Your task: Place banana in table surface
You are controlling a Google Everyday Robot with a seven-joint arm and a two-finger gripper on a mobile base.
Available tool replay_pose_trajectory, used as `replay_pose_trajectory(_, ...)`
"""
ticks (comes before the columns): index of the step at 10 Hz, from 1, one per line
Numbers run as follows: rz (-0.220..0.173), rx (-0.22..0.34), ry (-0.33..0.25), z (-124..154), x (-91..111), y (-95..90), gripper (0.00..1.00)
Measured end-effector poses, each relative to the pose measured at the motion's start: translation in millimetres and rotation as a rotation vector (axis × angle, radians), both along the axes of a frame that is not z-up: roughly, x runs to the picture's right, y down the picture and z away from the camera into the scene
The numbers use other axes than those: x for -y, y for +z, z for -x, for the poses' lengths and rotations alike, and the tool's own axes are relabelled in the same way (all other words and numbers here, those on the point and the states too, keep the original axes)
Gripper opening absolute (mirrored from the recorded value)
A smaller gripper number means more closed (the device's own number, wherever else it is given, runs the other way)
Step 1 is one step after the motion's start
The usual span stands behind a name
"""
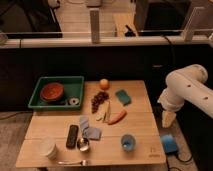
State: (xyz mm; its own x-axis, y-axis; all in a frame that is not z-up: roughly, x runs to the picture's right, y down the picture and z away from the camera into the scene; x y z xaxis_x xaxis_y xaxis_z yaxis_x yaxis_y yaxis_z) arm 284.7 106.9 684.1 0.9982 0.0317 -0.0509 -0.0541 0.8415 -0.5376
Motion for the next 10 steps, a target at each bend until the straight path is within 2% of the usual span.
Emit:
replay_pose_trajectory(5,-0.003,0.007,-0.014,5,0,1.7,0.8)
replay_pose_trajectory(8,-0.004,0.048,-0.065,44,2,9.1,0.8)
replay_pose_trajectory(10,-0.005,0.069,-0.081,52,5,14.8,0.8)
